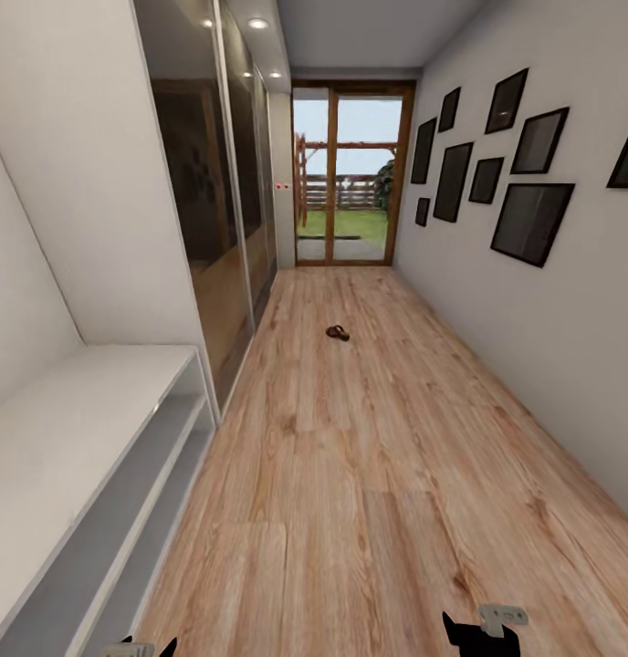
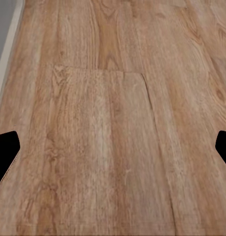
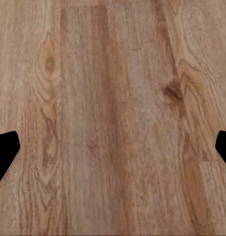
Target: Pick up the two gym shoes and the two sandals from the corridor floor and place them onto the hallstand (shoe rack) in the corridor, making sure they are on the rack and not on the floor. Arrange them so the two gym shoes are next to each other and the two sandals are next to each other.
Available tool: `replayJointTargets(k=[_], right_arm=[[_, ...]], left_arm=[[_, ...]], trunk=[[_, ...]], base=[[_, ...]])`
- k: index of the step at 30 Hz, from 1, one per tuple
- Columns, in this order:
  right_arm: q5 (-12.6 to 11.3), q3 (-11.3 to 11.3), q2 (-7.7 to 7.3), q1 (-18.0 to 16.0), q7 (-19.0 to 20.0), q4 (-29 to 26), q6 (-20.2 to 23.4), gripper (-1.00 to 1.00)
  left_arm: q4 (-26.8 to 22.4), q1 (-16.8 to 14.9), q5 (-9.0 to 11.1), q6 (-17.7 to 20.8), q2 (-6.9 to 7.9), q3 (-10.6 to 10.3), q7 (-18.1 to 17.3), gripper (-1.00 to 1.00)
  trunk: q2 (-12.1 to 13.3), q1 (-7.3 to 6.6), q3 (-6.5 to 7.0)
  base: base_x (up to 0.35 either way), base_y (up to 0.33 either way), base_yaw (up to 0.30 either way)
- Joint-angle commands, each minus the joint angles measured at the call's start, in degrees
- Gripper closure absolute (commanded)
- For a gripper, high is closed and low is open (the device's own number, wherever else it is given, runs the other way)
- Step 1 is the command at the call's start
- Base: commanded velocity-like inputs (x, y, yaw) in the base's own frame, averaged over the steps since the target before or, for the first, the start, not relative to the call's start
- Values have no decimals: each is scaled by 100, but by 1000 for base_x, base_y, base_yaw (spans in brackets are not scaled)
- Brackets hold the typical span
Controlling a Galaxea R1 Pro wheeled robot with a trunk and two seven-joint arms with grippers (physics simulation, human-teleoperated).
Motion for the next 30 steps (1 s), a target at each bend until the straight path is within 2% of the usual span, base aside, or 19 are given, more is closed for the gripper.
replayJointTargets(k=[1,12,30], right_arm=[[-61,-1,-2,-5,50,8,-16,-100],[-66,-2,-3,-4,44,5,-16,-100],[-70,-2,-15,-3,45,1,-16,-100]], left_arm=[[5,-6,-5,-2,-2,47,-55,-100],[5,-6,-5,-2,-6,49,-55,-100],[5,-6,-5,-2,-7,45,-55,-100]], trunk=[[-2,3,-5],[-2,3,-5],[-2,3,-5]], base=[[338,0,0],[337,-36,0],[319,-124,0]])
